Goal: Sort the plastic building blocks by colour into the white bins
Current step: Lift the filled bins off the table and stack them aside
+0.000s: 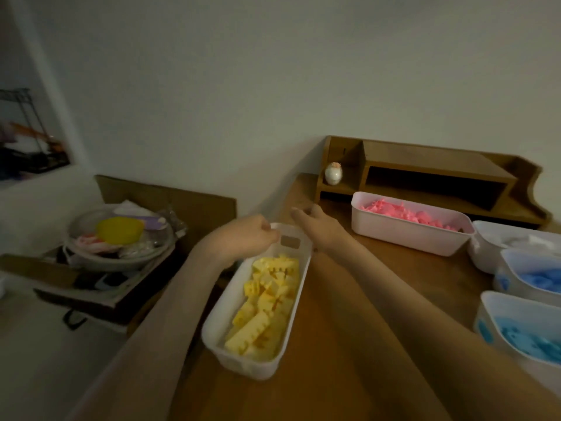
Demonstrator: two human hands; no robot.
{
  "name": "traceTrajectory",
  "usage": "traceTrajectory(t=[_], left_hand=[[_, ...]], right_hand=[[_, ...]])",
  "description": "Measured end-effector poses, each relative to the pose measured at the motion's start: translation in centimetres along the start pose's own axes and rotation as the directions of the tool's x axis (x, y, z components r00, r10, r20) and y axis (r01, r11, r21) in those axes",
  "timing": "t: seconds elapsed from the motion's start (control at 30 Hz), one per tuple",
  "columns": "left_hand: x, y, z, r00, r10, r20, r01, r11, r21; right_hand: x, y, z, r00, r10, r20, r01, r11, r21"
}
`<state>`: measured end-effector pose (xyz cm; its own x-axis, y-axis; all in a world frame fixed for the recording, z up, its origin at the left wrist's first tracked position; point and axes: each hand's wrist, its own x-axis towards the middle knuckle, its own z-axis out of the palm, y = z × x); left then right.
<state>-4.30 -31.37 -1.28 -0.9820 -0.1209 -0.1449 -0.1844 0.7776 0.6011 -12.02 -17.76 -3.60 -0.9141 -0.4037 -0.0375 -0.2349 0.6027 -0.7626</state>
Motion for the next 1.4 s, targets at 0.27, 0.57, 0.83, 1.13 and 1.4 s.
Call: traceTrajectory(t=[0.27,0.57,0.83,1.13,1.4], left_hand=[[-8.5,-1.6,2.5,0.993,-0.091,-0.077,0.092,0.996,-0.001],[-13.4,-4.9,3.8,0.881,-0.395,-0.262,0.375,0.919,-0.124],[-18.1,-15.0,0.5,0.702,-0.480,-0.526,0.408,0.877,-0.255],[-15.9,-28.2,3.3,0.583,-0.731,-0.356,0.387,0.635,-0.668],[-7.5,-34.3,10.1,0.634,-0.755,-0.166,0.519,0.575,-0.632]], right_hand=[[-9.4,-0.1,1.7,0.993,0.067,0.097,-0.066,0.998,-0.014],[-15.2,-3.6,8.0,0.995,0.006,0.098,-0.014,0.997,0.081],[-15.0,-10.1,20.2,0.982,-0.031,0.188,0.017,0.997,0.075],[-9.4,-6.8,35.7,0.913,0.207,0.351,-0.356,0.825,0.440],[-4.3,2.4,40.5,0.838,0.354,0.416,-0.543,0.612,0.575]])
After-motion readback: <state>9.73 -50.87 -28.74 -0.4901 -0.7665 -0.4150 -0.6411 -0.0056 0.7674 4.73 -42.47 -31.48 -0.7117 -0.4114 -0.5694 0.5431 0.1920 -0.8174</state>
